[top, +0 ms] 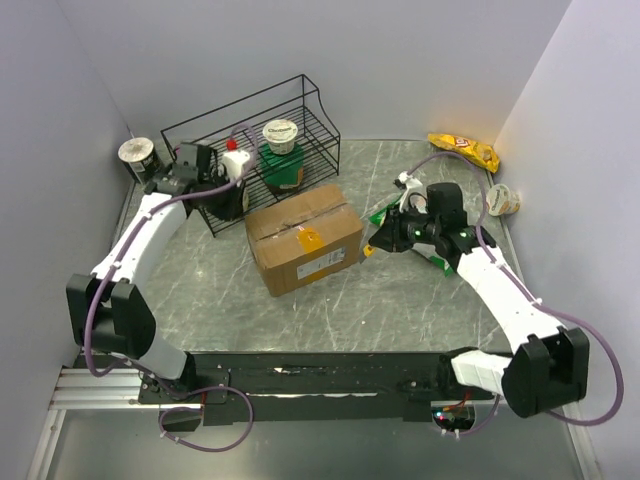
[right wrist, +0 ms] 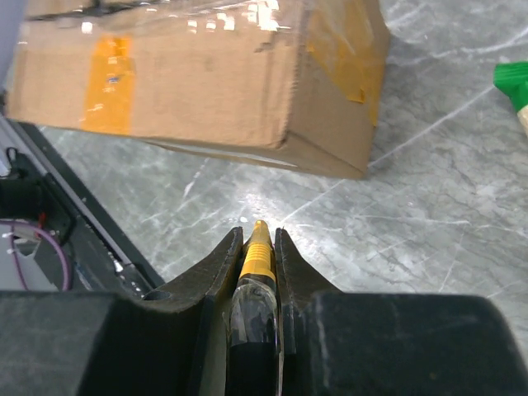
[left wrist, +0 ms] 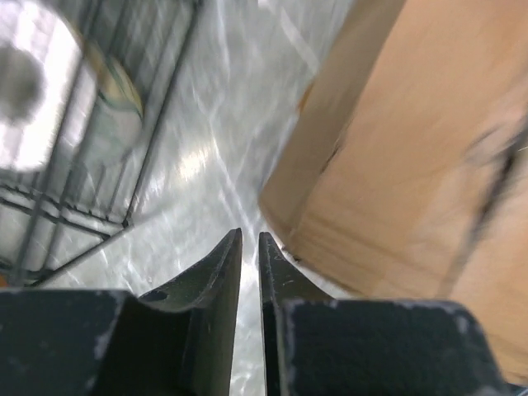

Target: Unpack the express box

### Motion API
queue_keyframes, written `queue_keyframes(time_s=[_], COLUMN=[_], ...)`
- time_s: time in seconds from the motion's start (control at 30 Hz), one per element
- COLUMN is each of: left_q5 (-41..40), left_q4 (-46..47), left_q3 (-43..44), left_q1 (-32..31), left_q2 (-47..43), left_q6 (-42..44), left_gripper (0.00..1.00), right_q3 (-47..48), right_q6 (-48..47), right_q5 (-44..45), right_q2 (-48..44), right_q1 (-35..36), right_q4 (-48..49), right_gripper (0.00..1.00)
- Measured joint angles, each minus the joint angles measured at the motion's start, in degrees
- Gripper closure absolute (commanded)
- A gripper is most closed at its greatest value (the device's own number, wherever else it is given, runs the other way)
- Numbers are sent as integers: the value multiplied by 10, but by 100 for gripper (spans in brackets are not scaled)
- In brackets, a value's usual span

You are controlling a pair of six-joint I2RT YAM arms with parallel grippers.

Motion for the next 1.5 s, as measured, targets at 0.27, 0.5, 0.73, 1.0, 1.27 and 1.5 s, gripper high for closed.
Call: queue_keyframes(time_s=[0.27,0.5,0.73,1.0,1.27,1.5], left_q5=[-20,52,107,0,-33,6], left_q4=[10,48,57,73,93,106], left_q3=[-92,-205,-216,-154,-146,-156], left_q1=[-6,-55,-99,-50,-33,-66], left_q2=[-1,-133,-199,-181,-106,-94], left_q6=[58,120,107,23,15,55], left_gripper=[75,71,68,94,92,89], right_q3=[19,98,207,198,159,182], right_q6=[-3,-24,-64,-76,-83,-115], right_q5=[18,52,93,114,116,123], right_q2=[66,151,265,267,204,233], right_q1=[19,45,49,49,49,49], right_q4=[7,21,35,37,16,19], right_gripper=[100,100,100,100,100,100])
